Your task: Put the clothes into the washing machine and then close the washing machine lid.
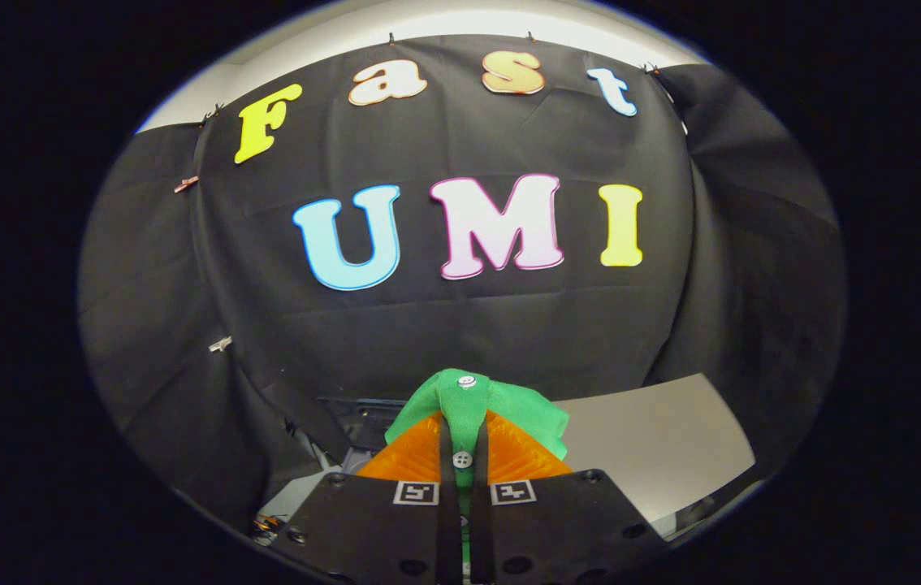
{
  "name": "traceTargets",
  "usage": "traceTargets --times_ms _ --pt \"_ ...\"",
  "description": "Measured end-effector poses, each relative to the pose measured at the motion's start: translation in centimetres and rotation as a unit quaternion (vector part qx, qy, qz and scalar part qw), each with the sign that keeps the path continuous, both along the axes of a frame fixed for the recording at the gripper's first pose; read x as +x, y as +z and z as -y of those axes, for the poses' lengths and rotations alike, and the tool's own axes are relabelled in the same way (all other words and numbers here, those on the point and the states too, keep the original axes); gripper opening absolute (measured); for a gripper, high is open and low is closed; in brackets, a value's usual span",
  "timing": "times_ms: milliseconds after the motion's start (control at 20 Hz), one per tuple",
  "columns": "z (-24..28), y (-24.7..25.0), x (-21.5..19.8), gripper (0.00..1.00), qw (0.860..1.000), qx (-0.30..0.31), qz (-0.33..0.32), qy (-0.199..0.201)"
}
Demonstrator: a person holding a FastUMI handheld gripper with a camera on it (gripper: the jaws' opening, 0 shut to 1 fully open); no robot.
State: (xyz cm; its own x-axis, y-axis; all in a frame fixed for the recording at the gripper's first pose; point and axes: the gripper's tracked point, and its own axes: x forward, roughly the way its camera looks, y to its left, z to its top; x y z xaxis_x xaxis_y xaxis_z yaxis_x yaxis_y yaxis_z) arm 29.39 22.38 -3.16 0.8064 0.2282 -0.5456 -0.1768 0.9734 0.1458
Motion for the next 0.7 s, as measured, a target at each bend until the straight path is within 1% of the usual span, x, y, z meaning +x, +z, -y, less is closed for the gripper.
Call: traceTargets --times_ms 200,400,550,700 --pt "-5.6 -4.7 -0.4 0.08 0.999 0.003 -0.017 0.03" --pt "-9.9 -10.8 0.0 0.08 0.998 0.023 -0.036 0.04" --pt "-12.3 -15.8 0.2 0.09 0.997 0.011 -0.053 0.05" --pt "-14.4 -19.9 0.9 0.09 0.997 -0.012 -0.045 0.066"
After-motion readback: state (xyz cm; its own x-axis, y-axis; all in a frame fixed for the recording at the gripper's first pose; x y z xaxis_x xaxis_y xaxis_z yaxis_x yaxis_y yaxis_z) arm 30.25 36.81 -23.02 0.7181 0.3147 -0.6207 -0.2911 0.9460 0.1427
